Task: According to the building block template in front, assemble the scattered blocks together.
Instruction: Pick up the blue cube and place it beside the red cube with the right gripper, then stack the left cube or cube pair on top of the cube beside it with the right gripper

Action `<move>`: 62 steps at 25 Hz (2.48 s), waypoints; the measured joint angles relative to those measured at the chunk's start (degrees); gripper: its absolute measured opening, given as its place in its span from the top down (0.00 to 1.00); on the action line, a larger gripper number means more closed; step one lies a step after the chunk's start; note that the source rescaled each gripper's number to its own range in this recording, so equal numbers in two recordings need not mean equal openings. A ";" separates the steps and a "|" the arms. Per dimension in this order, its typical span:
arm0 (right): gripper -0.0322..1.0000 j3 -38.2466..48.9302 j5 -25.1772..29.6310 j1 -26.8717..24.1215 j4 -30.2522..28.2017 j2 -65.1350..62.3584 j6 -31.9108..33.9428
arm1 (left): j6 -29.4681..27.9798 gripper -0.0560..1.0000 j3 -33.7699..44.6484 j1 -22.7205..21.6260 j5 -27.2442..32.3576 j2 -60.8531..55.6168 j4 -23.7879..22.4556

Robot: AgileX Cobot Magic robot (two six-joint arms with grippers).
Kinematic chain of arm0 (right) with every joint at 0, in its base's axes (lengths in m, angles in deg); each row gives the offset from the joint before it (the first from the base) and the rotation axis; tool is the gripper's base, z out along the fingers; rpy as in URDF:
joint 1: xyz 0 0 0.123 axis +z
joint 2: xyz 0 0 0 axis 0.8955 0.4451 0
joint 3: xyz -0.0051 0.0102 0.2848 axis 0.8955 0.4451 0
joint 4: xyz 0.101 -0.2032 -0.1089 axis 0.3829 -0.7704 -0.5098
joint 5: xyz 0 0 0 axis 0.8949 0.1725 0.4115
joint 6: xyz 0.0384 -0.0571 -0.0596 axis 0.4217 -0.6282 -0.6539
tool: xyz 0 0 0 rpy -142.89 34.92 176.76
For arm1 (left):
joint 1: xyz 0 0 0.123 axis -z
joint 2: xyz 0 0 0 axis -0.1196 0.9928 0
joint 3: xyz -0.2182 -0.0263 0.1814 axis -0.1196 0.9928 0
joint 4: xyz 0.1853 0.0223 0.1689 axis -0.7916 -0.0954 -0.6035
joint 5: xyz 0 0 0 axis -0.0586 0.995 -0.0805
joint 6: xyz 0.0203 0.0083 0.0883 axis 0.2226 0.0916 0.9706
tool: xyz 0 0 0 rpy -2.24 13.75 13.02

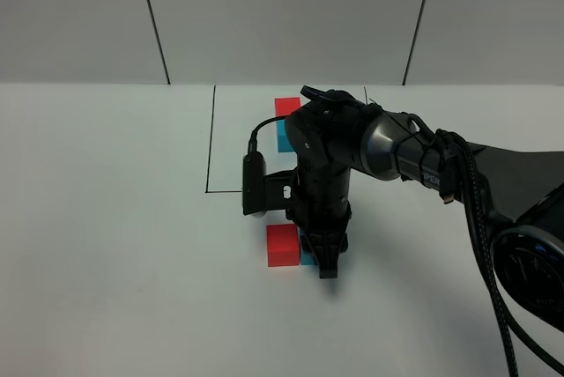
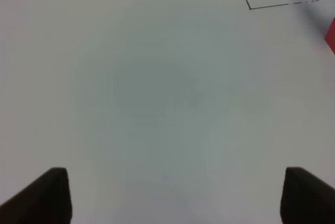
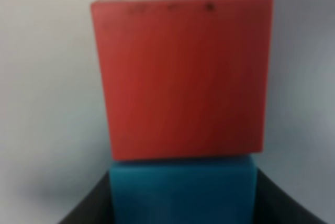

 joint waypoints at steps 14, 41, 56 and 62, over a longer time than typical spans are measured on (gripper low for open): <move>0.97 0.00 -0.59 0.00 1.28 0.00 -1.30 | 0.00 0.11 0.00 0.00 0.00 0.00 0.00; 0.41 -1.75 1.55 0.00 4.10 -2.30 2.77 | -0.06 0.11 0.00 0.00 0.00 0.00 0.00; 0.03 6.92 -1.65 -18.46 7.37 -27.86 41.41 | -0.06 0.11 0.00 0.00 0.00 0.00 0.00; 0.03 27.33 -19.78 -22.60 2.95 -46.67 57.80 | -0.08 0.11 0.00 0.00 0.00 0.00 0.00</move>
